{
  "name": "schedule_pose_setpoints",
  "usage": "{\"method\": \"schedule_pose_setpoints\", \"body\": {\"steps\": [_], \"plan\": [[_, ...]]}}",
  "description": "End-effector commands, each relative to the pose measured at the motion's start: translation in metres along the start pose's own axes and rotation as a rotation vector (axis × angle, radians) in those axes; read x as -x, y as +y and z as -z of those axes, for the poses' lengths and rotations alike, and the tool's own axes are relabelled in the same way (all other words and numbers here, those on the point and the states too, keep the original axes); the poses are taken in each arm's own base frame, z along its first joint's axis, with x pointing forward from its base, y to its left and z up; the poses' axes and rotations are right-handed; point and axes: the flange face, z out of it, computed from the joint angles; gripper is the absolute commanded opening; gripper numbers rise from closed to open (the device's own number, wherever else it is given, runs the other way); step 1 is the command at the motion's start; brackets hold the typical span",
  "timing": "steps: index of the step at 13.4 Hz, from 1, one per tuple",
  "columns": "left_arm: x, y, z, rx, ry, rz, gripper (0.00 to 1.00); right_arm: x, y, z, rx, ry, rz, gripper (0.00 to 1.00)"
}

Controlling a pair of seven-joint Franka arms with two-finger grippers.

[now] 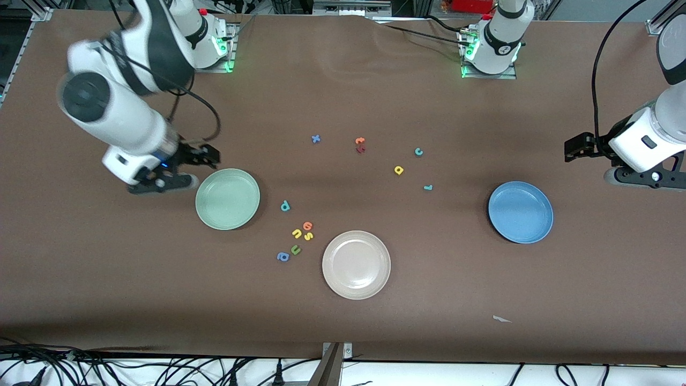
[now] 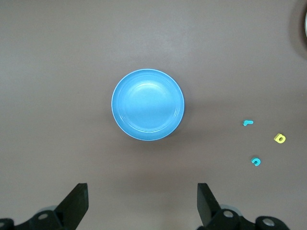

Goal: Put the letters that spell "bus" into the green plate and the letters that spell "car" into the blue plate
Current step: 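Reach the right gripper down to the teal letter p and grasp it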

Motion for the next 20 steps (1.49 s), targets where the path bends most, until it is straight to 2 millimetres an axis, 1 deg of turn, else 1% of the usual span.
{"method": "schedule_pose_setpoints", "body": {"steps": [1, 2, 3, 5, 6, 7, 8, 9, 10, 11, 14, 16, 18, 20], "plan": [[0.0, 0.002, 0.002, 0.011, 0.009, 0.006, 1.0, -0.017, -0.049, -0.053, 0.005, 0.034, -0.045, 1.0], [0.0, 0.002, 0.001, 0.011, 0.009, 0.006, 1.0, -0.018, -0.071, -0.072, 0.0, 0.047, -0.069, 1.0], [0.0, 0.001, 0.001, 0.011, 0.008, 0.007, 1.0, -0.021, -0.086, -0.093, -0.006, 0.063, -0.091, 1.0], [0.0, 0.002, 0.001, 0.009, 0.009, 0.006, 1.0, -0.027, -0.106, -0.134, -0.026, 0.1, -0.113, 0.97], [0.0, 0.001, 0.001, 0.011, 0.009, 0.007, 1.0, -0.027, -0.112, -0.148, -0.028, 0.102, -0.109, 0.91], [0.0, 0.001, 0.001, 0.011, 0.008, 0.007, 1.0, -0.028, -0.115, -0.161, -0.028, 0.102, -0.106, 0.86], [0.0, 0.002, 0.001, 0.009, 0.008, 0.006, 1.0, -0.029, -0.119, -0.173, -0.036, 0.116, -0.1, 0.73], [0.0, 0.002, 0.001, 0.009, 0.008, 0.006, 1.0, -0.028, -0.128, -0.184, -0.039, 0.125, -0.086, 0.65], [0.0, 0.002, 0.001, 0.009, 0.008, 0.006, 1.0, -0.027, -0.129, -0.194, -0.037, 0.121, -0.085, 0.62], [0.0, 0.002, 0.001, 0.009, 0.008, 0.007, 1.0, -0.028, -0.128, -0.201, -0.036, 0.12, -0.085, 0.59], [0.0, 0.003, 0.001, 0.01, 0.009, 0.006, 1.0, -0.025, -0.131, -0.221, -0.015, 0.1, -0.068, 0.58], [0.0, 0.004, 0.002, 0.009, 0.011, 0.003, 1.0, -0.026, -0.13, -0.229, 0.006, 0.118, -0.041, 0.58], [-0.004, 0.001, -0.006, 0.009, -0.005, 0.005, 1.0, -0.026, -0.13, -0.23, 0.006, 0.122, -0.039, 0.58], [-0.006, 0.001, -0.008, 0.009, -0.003, 0.005, 1.0, -0.026, -0.131, -0.238, 0.002, 0.127, -0.037, 0.58]]}}
